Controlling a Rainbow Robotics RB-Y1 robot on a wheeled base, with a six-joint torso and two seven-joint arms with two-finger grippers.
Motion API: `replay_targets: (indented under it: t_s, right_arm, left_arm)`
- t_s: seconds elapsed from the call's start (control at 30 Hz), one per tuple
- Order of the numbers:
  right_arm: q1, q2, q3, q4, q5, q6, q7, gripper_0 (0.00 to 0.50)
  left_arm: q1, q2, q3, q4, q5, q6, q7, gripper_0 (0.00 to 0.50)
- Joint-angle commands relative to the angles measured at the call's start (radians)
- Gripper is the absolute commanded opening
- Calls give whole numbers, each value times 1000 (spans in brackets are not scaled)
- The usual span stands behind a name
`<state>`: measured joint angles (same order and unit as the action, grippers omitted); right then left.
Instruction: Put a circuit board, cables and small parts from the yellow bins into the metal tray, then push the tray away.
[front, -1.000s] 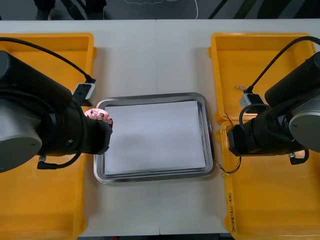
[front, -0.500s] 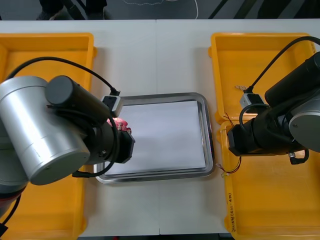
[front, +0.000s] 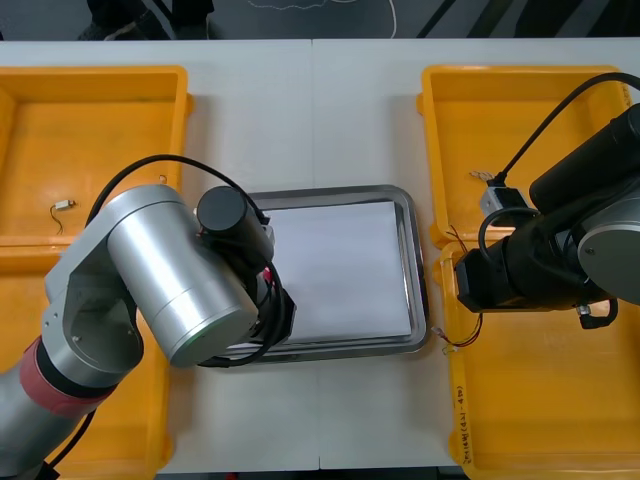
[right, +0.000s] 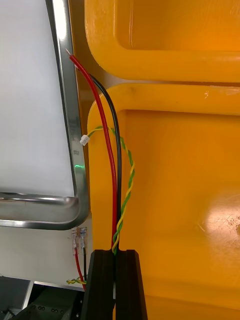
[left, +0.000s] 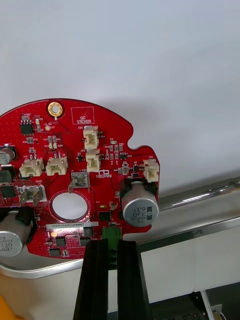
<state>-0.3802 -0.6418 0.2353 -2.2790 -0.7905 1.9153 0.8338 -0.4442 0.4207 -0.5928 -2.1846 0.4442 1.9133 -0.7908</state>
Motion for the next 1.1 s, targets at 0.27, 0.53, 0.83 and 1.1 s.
replay_targets:
  t_s: [0.27, 0.53, 0.83, 1.1]
  right_arm:
    - [-28, 7, 12, -10, 7, 5, 44, 0]
    - [-28, 7, 12, -10, 7, 5, 39, 0]
    - [-28, 8, 12, -10, 5, 5, 42, 0]
    - [-28, 8, 12, -10, 7, 5, 45, 0]
  left_arm:
    - [-31, -42, -41, 80, -10, 7, -21, 0]
    - [-31, -60, -47, 134, -15, 7, -33, 0]
    - [-30, -65, -64, 157, -15, 7, -45, 0]
    - [-28, -89, -68, 178, -32, 7, -48, 0]
